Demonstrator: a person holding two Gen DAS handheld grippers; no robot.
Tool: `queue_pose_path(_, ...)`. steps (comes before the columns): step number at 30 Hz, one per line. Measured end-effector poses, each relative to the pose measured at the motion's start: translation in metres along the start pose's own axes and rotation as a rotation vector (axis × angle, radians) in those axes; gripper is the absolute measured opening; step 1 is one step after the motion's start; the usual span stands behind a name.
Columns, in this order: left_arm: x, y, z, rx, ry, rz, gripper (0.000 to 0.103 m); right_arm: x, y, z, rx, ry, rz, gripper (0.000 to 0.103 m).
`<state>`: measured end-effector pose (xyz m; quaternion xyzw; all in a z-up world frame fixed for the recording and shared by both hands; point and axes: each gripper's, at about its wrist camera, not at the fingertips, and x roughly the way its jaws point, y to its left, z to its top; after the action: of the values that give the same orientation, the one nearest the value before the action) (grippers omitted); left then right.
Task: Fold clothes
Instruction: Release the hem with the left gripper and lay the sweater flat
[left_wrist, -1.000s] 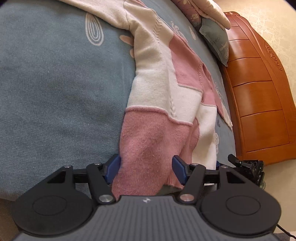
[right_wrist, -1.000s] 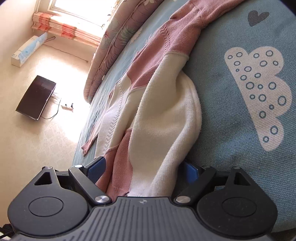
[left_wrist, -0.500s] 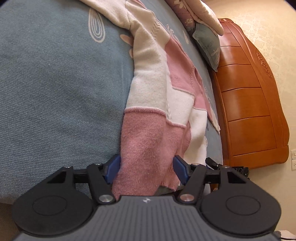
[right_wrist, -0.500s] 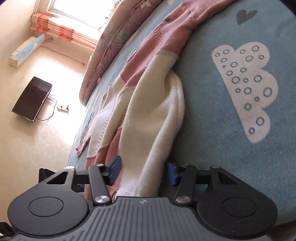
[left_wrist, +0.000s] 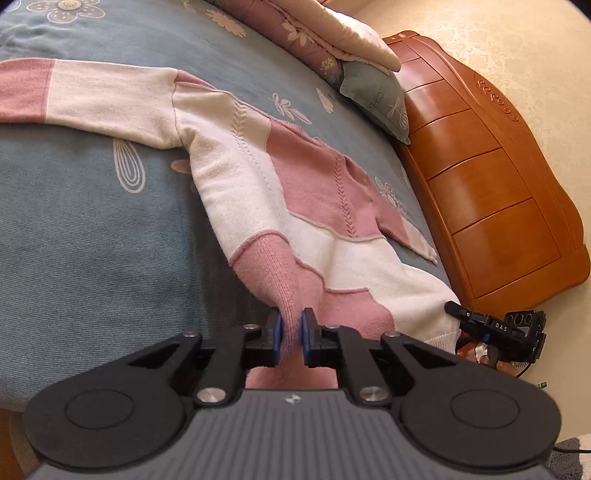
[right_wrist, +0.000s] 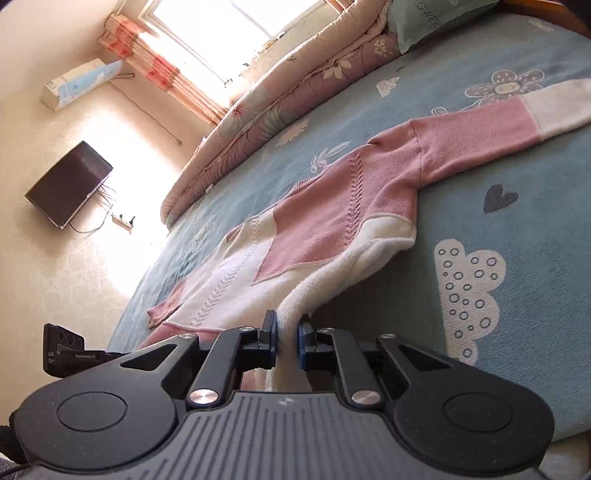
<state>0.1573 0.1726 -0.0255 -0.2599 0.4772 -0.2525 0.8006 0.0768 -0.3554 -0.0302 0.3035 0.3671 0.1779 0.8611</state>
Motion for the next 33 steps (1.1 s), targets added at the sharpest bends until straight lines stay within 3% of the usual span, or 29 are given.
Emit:
queue_pose_path(3, -0.007, 0.009, -0.002, 0.028, 0.016, 0.114, 0.02, -0.015, -0.005, -0.003, -0.044, 0.072, -0.13, 0.031)
queue_pose_path(5, -0.008, 0.018, 0.0, 0.018, 0.014, 0.157, 0.02, -0.024, -0.015, -0.01, -0.054, 0.089, -0.217, 0.051)
queue_pose_path(7, -0.008, 0.028, 0.005, -0.013, 0.005, 0.165, 0.021, -0.03, -0.025, -0.015, -0.043, 0.085, -0.269, 0.052)
queue_pose_path(13, 0.018, 0.036, 0.029, -0.038, -0.015, 0.172, 0.039, -0.019, -0.036, 0.0, 0.024, 0.029, -0.231, 0.054)
queue_pose_path(24, 0.097, 0.086, 0.074, -0.228, -0.087, 0.116, 0.046, 0.024, -0.032, 0.004, 0.039, 0.05, -0.169, 0.056)
queue_pose_path(28, 0.111, 0.087, 0.082, -0.203, -0.125, 0.077, 0.048, 0.028, -0.037, 0.001, 0.057, 0.055, -0.188, 0.057)
queue_pose_path(33, 0.102, 0.074, 0.088, -0.129, -0.16, 0.148, 0.044, 0.035, -0.043, -0.004, 0.083, 0.059, -0.204, 0.058)
